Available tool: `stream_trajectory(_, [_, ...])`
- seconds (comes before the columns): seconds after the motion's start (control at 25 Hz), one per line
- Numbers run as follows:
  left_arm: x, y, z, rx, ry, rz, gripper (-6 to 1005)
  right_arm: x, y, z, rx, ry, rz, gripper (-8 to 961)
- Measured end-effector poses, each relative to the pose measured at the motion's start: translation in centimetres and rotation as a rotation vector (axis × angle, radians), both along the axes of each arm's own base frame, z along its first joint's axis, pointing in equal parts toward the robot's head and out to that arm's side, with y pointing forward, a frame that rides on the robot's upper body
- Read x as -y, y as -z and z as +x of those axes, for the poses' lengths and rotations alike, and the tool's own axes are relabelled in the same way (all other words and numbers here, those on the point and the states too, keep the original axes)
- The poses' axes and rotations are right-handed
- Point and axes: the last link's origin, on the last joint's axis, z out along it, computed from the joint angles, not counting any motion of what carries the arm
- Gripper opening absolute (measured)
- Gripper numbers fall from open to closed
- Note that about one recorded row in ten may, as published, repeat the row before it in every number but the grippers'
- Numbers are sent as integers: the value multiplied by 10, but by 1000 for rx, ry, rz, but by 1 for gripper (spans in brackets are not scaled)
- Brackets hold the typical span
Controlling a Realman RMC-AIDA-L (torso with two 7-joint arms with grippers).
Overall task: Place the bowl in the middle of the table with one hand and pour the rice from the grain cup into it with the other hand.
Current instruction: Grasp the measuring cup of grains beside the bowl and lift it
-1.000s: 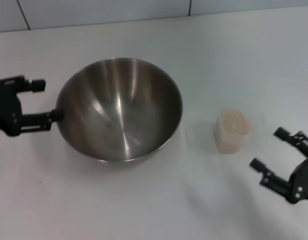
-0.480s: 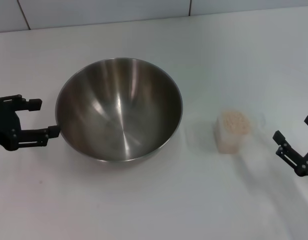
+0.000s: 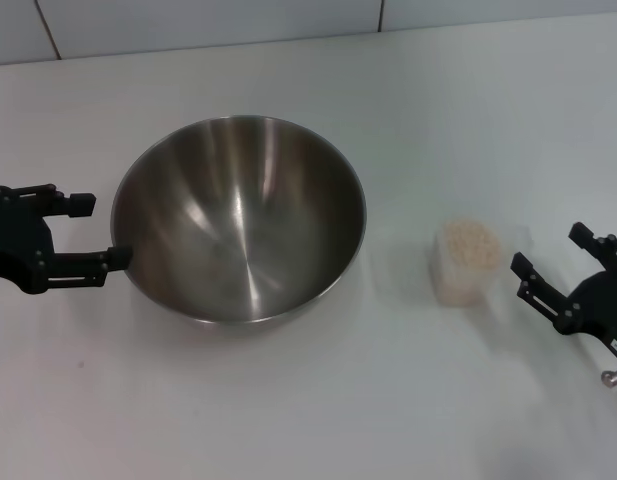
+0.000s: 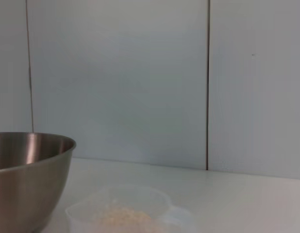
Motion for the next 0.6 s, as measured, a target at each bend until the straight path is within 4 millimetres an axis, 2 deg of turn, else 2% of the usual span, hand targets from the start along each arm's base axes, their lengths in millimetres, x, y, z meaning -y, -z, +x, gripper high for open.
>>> stream_trajectory(0.6, [-1, 3, 1, -6, -8, -15, 809, -28, 3, -5, 16, 4, -9, 735])
